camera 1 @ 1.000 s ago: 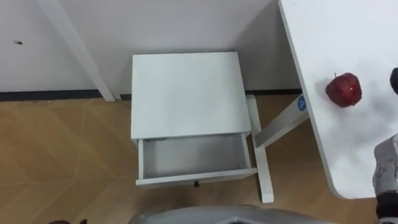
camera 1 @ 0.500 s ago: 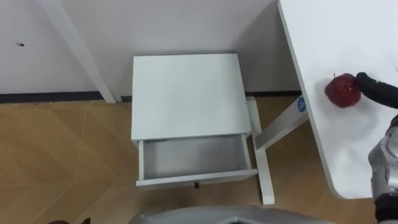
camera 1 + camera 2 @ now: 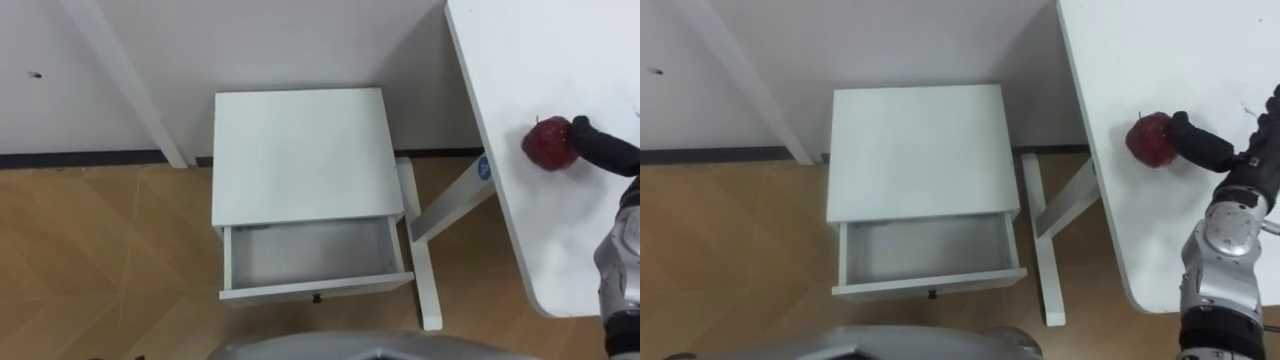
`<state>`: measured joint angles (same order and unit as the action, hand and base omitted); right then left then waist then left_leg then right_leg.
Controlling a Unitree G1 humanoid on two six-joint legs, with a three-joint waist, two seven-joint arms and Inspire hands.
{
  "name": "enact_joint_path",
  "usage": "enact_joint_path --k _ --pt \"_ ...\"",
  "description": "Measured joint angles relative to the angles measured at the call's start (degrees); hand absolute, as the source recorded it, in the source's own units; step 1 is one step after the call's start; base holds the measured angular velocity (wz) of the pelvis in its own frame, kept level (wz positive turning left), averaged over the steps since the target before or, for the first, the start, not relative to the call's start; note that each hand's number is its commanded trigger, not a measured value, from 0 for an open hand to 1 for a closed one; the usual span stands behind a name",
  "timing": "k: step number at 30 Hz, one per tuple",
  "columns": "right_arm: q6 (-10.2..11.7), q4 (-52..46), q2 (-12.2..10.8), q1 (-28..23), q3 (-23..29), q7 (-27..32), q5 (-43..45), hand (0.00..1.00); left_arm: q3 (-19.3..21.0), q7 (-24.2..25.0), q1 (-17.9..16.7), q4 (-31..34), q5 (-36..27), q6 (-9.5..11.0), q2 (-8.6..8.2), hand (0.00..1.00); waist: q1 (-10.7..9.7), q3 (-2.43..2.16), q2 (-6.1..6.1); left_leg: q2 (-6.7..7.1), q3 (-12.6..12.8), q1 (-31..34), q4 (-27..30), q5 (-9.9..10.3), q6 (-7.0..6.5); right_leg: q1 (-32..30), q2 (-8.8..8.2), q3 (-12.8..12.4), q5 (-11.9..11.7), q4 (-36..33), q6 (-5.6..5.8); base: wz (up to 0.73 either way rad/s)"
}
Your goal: Put apple and close drawer
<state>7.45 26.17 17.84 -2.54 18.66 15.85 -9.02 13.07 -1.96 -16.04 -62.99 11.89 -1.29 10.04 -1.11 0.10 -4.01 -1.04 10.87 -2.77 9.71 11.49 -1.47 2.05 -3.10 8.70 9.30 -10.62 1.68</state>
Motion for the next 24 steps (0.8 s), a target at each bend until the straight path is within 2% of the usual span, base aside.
enact_joint_path --k 8,19,24 --pt "0.0 -2.2 0.0 1.3 0.1 3.3 -6.4 0.00 0.3 -0.2 0.3 0.2 -0.1 0.4 -0.01 0.00 -0.1 0.01 0.03 0.01 0.0 0.1 0.0 0.0 0.00 0.0 0.00 0.0 0.0 0.1 0.00 0.00" --pt "0.0 -2.5 0.0 1.6 0.1 6.2 -7.4 0.00 0.2 -0.4 0.3 0.2 -0.1 0.4 -0.01 0.00 -0.2 -0.06 0.83 -0.01 0.0 0.1 -0.1 0.0 0.00 0.0 0.01 0.0 0.0 0.1 0.00 0.00" --pt "0.0 -2.6 0.0 1.6 0.1 6.4 -6.4 0.00 0.2 -0.4 0.3 0.2 -0.1 0.4 -0.14 0.00 0.0 -0.05 0.75 0.00 0.1 0.1 -0.1 0.0 0.00 0.0 0.05 -0.2 0.0 0.1 0.00 0.00"
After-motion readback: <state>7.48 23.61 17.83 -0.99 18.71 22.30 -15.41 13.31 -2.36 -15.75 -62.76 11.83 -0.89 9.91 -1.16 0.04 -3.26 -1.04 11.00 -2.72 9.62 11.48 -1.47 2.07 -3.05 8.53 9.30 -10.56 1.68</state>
